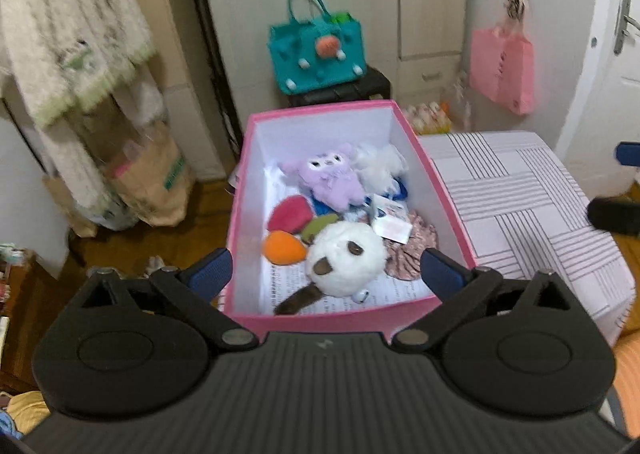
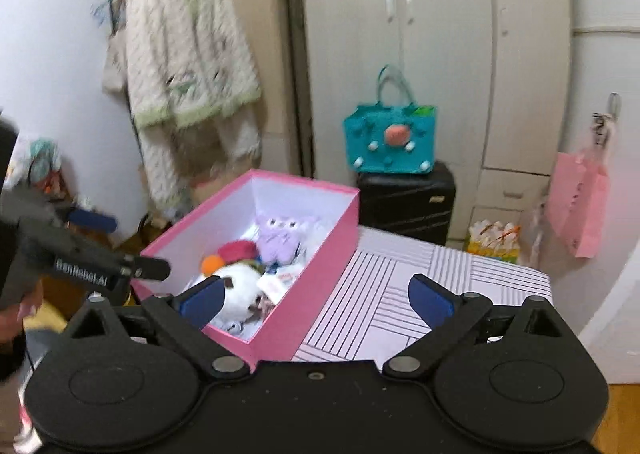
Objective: Organize soft objects
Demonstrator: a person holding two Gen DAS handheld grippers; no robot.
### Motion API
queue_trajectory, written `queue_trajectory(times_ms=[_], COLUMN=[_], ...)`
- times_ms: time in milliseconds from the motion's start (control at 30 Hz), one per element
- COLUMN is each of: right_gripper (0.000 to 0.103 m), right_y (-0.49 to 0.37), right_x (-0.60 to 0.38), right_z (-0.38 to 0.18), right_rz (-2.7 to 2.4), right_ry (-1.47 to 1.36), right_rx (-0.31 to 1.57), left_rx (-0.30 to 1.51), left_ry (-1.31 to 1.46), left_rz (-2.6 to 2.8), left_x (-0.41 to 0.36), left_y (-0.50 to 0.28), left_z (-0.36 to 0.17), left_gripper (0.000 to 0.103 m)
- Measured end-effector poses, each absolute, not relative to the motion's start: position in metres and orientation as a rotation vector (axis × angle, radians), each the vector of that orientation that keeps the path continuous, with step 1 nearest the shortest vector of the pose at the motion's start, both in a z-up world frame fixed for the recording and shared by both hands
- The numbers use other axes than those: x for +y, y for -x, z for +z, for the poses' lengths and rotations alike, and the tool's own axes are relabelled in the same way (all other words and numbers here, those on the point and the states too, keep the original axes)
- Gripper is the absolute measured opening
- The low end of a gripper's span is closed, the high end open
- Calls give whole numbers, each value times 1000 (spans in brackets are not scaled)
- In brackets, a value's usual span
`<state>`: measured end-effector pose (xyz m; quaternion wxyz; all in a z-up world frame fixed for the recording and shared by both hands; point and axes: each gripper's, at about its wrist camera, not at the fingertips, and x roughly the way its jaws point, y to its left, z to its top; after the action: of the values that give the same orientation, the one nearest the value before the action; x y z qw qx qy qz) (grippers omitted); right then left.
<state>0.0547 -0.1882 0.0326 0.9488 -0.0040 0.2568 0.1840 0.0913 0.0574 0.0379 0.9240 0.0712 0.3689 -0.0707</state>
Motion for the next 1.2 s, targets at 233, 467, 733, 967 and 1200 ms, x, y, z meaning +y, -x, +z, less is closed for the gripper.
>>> queue_trajectory(times_ms=[233,467,733,967,1200], right_gripper=[100,103,103,103,103], right_y=[-24,-14,-2,-2,1], right_x=[-190,-191,-179,-175,-185], right_z=[38,31,18,14,14], right_rz=[281,188,130,85,56], right_ry=[21,28,68,84,47], right_rx=[503,579,564,572,575], left_rx=[726,740,717,712,688], left_ry=[-92,-89,-104,-103,-119], left_rz=[-151,-167,-149,-154,-188], left_x=[57,47,32,29,25], left_y=[-65,-58,-47,-40,-33], left_z=[39,31,22,21,29], left_gripper=[102,102,102,102,102])
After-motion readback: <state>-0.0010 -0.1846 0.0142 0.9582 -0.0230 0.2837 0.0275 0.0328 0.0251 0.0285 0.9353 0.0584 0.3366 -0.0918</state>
